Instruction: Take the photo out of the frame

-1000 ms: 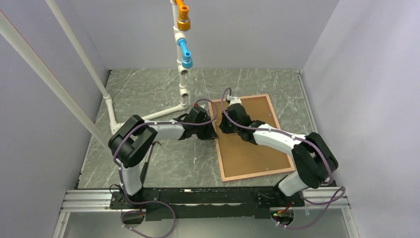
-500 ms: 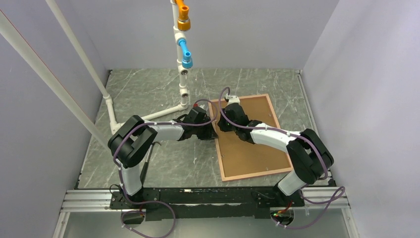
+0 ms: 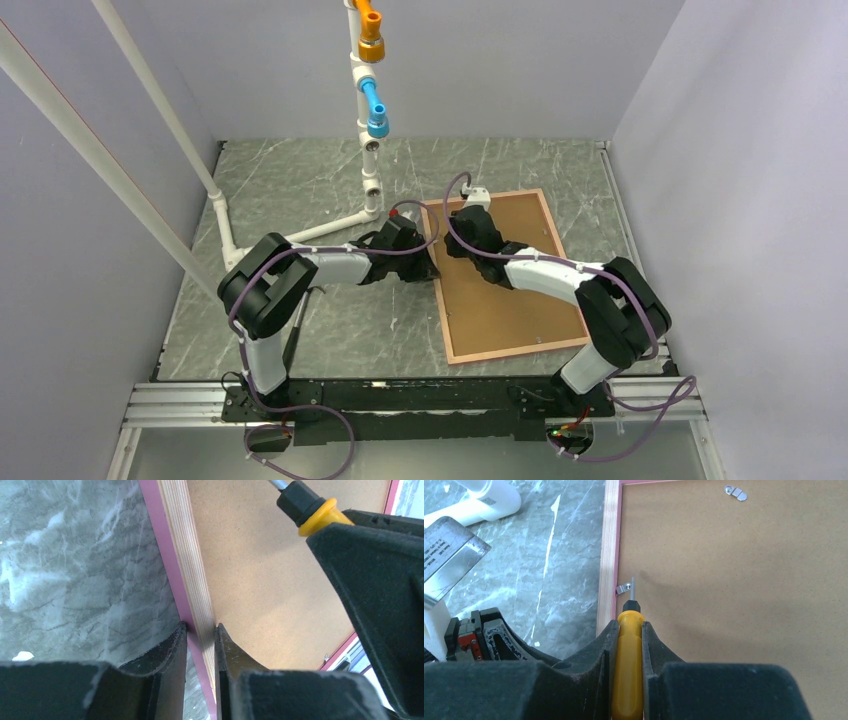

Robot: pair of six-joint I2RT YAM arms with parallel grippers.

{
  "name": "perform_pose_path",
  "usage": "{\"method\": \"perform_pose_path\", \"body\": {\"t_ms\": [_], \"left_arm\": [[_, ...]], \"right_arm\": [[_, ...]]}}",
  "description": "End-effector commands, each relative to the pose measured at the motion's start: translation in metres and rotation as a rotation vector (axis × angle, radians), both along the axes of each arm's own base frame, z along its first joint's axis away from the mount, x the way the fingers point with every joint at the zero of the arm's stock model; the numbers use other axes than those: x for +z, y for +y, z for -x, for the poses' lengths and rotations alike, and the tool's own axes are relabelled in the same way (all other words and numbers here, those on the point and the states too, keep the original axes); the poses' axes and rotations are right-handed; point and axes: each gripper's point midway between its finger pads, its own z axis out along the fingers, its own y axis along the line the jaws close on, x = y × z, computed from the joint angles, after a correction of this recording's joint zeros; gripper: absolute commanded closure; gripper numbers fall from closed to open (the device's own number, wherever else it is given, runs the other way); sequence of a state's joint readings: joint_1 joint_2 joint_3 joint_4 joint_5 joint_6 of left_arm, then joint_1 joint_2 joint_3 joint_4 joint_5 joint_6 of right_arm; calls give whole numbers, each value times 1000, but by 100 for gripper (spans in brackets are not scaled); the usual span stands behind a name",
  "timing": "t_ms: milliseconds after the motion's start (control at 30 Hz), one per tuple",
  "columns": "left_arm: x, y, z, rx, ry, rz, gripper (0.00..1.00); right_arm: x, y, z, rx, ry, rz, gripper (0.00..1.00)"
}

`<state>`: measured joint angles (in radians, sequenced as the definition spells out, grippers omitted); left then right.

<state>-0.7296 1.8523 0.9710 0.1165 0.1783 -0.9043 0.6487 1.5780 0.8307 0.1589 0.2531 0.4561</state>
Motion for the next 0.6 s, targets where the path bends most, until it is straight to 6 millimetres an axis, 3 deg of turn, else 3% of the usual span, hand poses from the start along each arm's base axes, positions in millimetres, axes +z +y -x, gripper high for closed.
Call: {"method": "perform_pose_path", "body": {"t_ms": [0,267,567], "left_arm": [[-32,18,26,-15,71,-108,100],[-29,15,24,-27,66,-105,100],[-30,17,25,-22,76,-114,100]], "right_arm": [[30,0,-17,-43,-65,-42,100],[22,0,10,5,-22,-65,100],[7,9,14,43,10,-80,100]]}}
